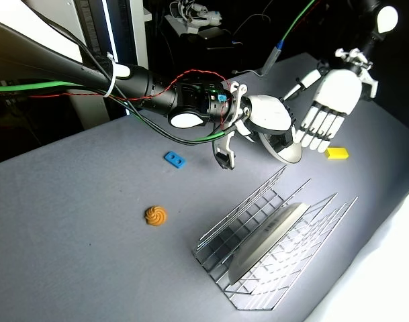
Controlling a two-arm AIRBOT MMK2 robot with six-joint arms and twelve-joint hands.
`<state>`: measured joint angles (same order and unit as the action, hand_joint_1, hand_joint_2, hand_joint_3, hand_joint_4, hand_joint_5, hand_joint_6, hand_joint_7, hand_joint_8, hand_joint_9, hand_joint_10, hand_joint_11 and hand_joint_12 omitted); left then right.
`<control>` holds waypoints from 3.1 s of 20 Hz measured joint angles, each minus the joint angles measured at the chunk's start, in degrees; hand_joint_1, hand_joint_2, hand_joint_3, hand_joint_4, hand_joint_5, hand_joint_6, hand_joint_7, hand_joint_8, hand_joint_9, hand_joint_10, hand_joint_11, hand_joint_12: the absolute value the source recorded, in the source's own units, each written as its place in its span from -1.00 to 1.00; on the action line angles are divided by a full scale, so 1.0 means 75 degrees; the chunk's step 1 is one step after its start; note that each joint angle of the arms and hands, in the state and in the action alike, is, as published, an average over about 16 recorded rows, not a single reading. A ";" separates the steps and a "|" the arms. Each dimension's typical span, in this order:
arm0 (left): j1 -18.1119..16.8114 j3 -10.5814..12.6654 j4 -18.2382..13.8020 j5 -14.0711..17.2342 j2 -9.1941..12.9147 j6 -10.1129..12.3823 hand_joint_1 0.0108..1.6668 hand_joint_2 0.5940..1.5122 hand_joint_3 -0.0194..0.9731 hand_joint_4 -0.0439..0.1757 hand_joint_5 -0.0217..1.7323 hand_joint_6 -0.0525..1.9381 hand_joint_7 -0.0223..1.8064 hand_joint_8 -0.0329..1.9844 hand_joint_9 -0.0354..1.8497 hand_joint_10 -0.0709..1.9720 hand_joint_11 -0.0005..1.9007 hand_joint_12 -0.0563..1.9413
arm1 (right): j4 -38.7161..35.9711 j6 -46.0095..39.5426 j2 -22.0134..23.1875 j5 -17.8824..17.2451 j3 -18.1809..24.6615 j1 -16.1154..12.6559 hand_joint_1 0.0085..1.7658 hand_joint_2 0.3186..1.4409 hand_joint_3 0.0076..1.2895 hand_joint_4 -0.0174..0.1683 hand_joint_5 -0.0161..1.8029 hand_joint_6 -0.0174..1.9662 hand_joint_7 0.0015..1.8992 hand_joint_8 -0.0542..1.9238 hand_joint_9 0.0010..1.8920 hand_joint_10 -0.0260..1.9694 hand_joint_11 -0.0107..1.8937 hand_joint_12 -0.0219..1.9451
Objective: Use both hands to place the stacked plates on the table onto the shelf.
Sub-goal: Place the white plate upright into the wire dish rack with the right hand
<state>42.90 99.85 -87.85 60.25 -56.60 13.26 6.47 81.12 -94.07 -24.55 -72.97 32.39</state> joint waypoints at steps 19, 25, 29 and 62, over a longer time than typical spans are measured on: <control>-0.1207 0.0413 -0.0353 0.0297 0.0149 0.0499 -1.00 0.26 -0.92 -0.59 -0.95 -0.93 -0.89 -0.97 -0.90 -0.92 -0.98 -0.94 | 0.0071 -0.0017 0.2606 0.0714 0.3130 -0.0724 0.52 0.27 -0.99 -0.87 -0.05 0.10 0.01 0.04 -0.03 0.20 -0.13 0.19; -0.1192 0.0416 -0.0427 0.0309 0.0147 0.0502 -0.99 0.26 -0.92 -0.59 -0.95 -0.93 -0.90 -0.97 -0.90 -0.92 -0.98 -0.94 | 0.0214 -0.0226 0.3453 0.1242 0.3891 -0.1206 0.53 0.28 -0.99 -0.89 -0.05 0.08 0.02 0.04 -0.04 0.17 -0.13 0.19; -0.1166 0.0416 -0.0454 0.0310 0.0145 0.0503 -0.99 0.26 -0.92 -0.59 -0.95 -0.93 -0.90 -0.97 -0.90 -0.92 -0.98 -0.94 | -0.0204 -0.1067 0.3875 0.1672 0.4087 -0.1620 0.53 0.28 -0.99 -0.89 -0.06 0.07 0.03 0.02 -0.04 0.17 -0.13 0.19; -0.1109 0.0406 -0.0545 0.0306 0.0139 0.0503 -0.99 0.26 -0.92 -0.59 -0.95 -0.93 -0.89 -0.97 -0.89 -0.92 -0.98 -0.94 | -0.9905 -1.5063 0.4927 0.1393 0.2712 -0.4052 0.60 0.28 -0.99 -0.88 -0.03 -0.02 0.03 -0.03 0.06 0.07 -0.06 0.24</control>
<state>34.58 102.89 -91.94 62.55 -55.56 17.03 -67.82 -31.85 -57.12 -14.10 -52.63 2.00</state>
